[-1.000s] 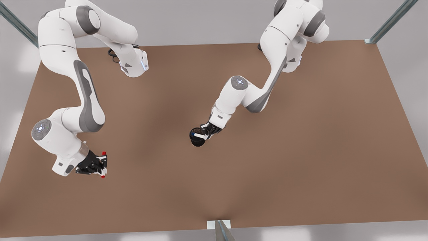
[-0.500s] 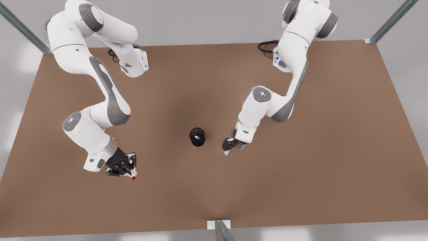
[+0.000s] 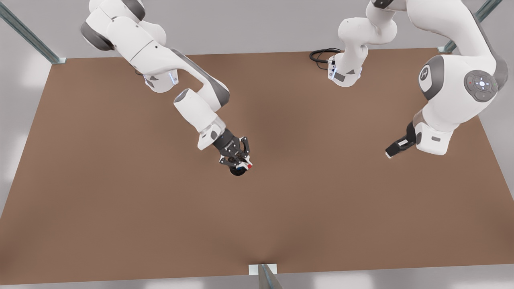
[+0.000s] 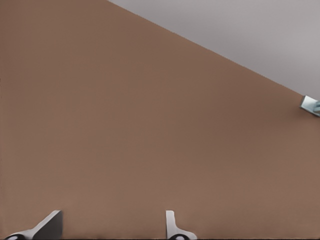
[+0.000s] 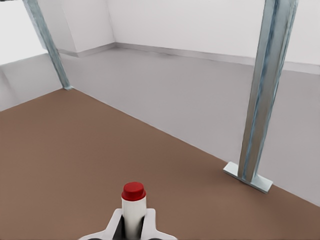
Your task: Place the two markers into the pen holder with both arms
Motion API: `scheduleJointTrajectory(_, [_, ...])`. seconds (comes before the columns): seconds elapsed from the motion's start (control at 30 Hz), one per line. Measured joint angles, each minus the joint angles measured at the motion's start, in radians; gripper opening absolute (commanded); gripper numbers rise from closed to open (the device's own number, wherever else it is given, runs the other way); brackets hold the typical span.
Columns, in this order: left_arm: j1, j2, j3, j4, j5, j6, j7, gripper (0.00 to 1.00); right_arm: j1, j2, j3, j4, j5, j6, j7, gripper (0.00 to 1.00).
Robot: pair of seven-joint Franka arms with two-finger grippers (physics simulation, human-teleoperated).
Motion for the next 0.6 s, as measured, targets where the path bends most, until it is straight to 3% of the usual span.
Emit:
scheduleJointTrajectory(0.4, [0.027,0.010,0.002,-0.007,0.013,-0.113,0.240,1.00,0.045,0.021,-0.051,-0.123,0.005,0.175,0.075,0.25])
scheduleJointTrajectory(0.5, [0.025,0.011,0.001,-0.010,0.014,-0.120,0.280,1.00,0.165,0.035,-0.145,-0.124,0.009,0.186,0.087,0.25])
scheduleJointTrajectory(0.6, [0.023,0.013,0.001,-0.014,0.014,-0.124,0.313,1.00,0.190,0.029,-0.172,-0.142,0.008,0.192,0.097,0.25])
